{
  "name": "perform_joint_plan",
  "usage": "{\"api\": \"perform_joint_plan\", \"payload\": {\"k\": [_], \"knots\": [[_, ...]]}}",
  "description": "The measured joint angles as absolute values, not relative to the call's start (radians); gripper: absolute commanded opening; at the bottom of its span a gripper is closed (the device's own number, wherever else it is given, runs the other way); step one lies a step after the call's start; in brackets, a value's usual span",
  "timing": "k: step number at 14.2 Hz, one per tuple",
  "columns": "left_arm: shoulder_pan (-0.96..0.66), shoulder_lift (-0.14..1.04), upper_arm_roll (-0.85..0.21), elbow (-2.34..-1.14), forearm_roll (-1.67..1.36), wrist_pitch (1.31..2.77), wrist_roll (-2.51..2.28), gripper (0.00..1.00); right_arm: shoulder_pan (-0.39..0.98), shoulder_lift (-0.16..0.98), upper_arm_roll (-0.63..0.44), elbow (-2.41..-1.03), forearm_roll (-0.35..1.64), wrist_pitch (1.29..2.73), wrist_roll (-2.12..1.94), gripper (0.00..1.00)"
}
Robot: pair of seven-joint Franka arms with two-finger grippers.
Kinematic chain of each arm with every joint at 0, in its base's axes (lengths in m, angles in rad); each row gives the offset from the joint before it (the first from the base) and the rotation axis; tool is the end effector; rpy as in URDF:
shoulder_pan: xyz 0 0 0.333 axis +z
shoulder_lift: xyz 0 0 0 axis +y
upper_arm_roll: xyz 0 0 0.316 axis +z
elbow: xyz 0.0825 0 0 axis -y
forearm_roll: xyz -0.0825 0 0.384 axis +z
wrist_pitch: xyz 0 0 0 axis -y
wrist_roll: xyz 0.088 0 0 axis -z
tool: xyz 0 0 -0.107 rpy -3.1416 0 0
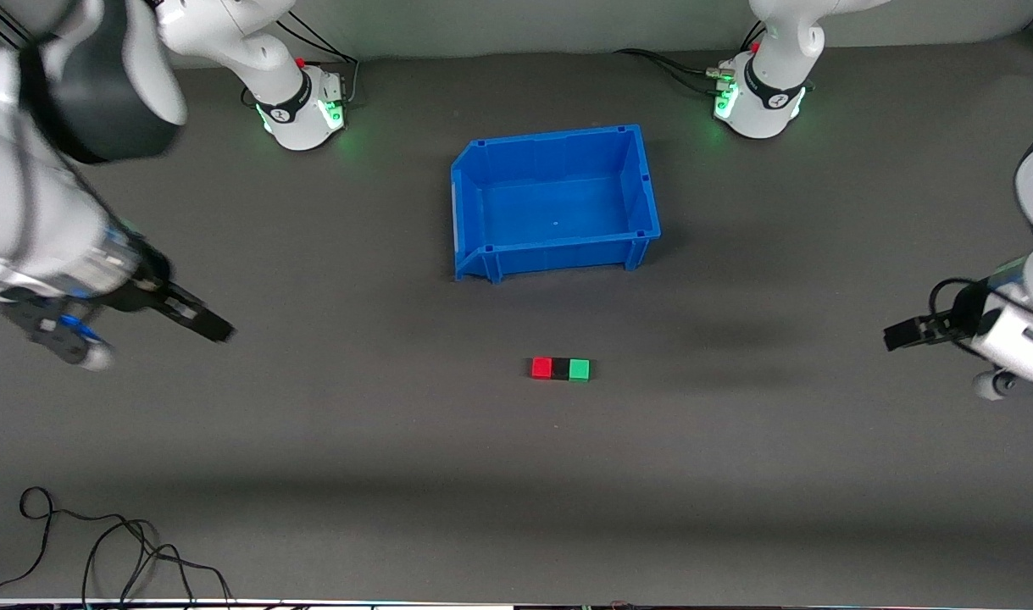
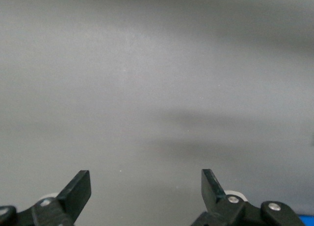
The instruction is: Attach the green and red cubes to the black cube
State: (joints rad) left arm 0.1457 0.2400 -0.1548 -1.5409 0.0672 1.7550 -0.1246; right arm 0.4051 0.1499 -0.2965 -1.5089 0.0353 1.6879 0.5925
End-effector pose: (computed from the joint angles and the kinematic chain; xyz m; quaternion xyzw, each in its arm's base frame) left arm 0.6328 0.0096 0.5133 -0.9984 -0.0532 0.0105 0.0153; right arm 0.6026 0.0819 0.5808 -0.9708 0.2394 -0.0182 0.0021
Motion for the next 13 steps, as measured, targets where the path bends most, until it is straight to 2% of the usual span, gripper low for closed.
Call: {"api": "perform_joint_plan", "payload": {"k": [2,5,13], "knots": [[0.146,0.206,-0.158,-1.545,0.068,1.735,-0.09,0.98,0.257,0.089,-0.193,-1.541,0.014,1.68,0.42,1.0],[0.152,0.166,-0.158,-1.549,0.068,1.711,-0.026,0.99,0.136,0.053,-0.151,-1.557,0.012,1.671,0.201,1.0],[0.154,0.143,-0.163,-1.548,0.066,1.691,-0.011,1.0,0.062,0.039,-0.146,-1.557,0.011,1.662,-0.022,1.0]]}}
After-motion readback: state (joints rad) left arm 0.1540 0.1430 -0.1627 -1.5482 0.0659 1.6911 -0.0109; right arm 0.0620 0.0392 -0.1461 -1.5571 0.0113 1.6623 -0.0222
